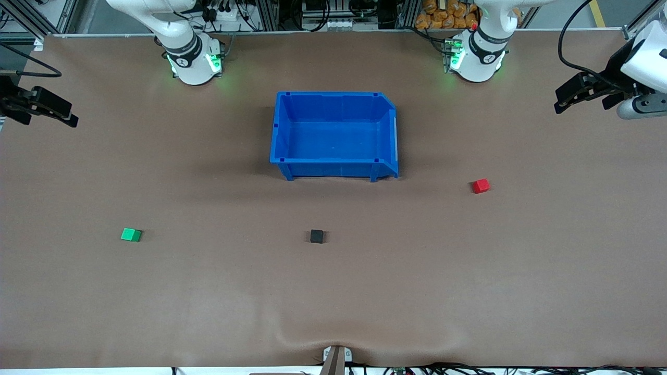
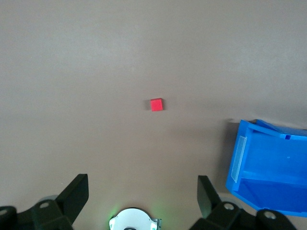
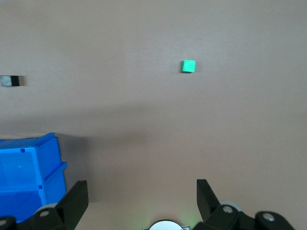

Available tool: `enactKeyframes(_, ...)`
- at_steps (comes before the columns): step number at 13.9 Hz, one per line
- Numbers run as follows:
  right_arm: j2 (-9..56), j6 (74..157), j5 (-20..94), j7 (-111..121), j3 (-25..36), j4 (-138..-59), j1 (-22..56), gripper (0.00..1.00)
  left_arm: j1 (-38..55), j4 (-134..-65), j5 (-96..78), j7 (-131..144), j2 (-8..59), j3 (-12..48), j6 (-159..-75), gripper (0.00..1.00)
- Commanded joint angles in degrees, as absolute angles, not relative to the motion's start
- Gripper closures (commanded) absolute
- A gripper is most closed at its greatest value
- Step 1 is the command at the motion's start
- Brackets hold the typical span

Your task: Attach green and red cubes to black cube

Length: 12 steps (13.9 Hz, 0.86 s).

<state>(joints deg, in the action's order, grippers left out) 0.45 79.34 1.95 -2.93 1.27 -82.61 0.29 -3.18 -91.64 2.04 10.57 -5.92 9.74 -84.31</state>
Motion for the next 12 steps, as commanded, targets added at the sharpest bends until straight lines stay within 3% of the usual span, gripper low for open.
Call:
enactKeyframes(1,-1.06,81.73,3.43,0.16,0.79,-85.51,-0.62,0.00,-3.52,-90.44,2.29,9.67,-5.45,9.93,-83.14,0.00)
enactKeyframes(12,-0.53,80.95,2.55,-0.44,0.70,-85.69,-0.70,0.00,-3.51,-91.14,2.99,10.90,-4.57,10.55,-82.53,0.00)
